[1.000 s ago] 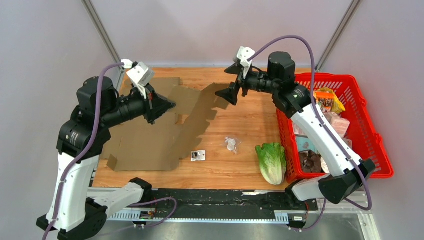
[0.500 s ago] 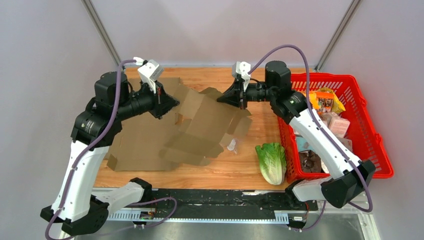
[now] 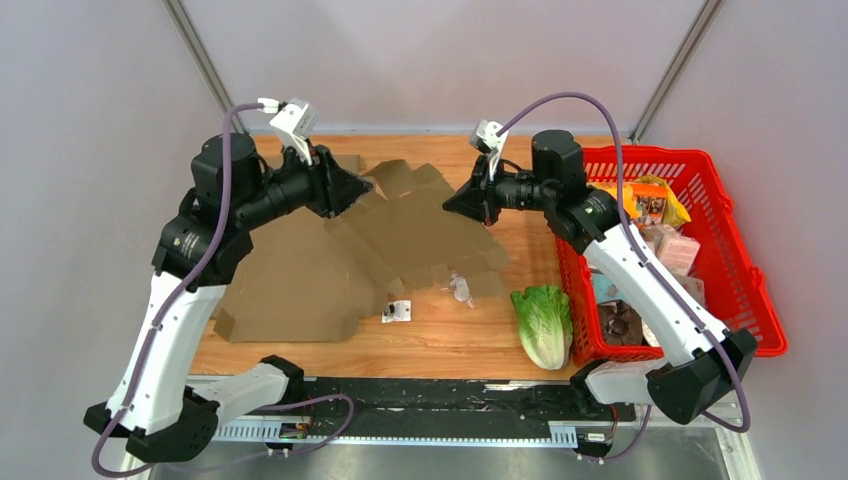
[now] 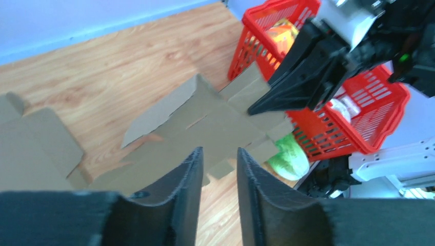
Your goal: Fold the paper box
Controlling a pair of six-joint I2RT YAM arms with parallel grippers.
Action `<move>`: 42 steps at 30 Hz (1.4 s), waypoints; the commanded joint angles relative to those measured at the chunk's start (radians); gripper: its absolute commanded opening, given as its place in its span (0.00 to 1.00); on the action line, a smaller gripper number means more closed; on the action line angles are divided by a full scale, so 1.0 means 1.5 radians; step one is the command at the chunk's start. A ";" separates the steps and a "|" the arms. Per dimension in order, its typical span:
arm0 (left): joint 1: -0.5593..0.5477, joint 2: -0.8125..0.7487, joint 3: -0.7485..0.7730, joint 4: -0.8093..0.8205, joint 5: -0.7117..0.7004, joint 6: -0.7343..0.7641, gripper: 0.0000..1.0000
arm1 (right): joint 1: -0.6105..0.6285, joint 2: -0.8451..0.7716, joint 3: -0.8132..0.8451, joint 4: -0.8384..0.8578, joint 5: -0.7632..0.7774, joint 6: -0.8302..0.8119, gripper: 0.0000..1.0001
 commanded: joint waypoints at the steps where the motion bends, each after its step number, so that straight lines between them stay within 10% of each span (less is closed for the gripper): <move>1: -0.019 0.053 -0.003 0.122 0.033 -0.098 0.33 | -0.003 -0.018 -0.020 -0.003 0.036 0.048 0.00; 9: -0.067 0.151 0.072 0.147 -0.018 -0.095 0.41 | -0.002 -0.006 -0.022 -0.002 0.023 0.053 0.00; 19: -0.128 0.227 0.144 0.083 -0.151 -0.043 0.22 | 0.000 -0.007 -0.026 0.030 0.039 0.085 0.00; 42: -0.221 0.158 -0.062 0.180 -0.163 -0.067 0.11 | 0.000 -0.038 -0.066 0.148 0.048 0.209 0.00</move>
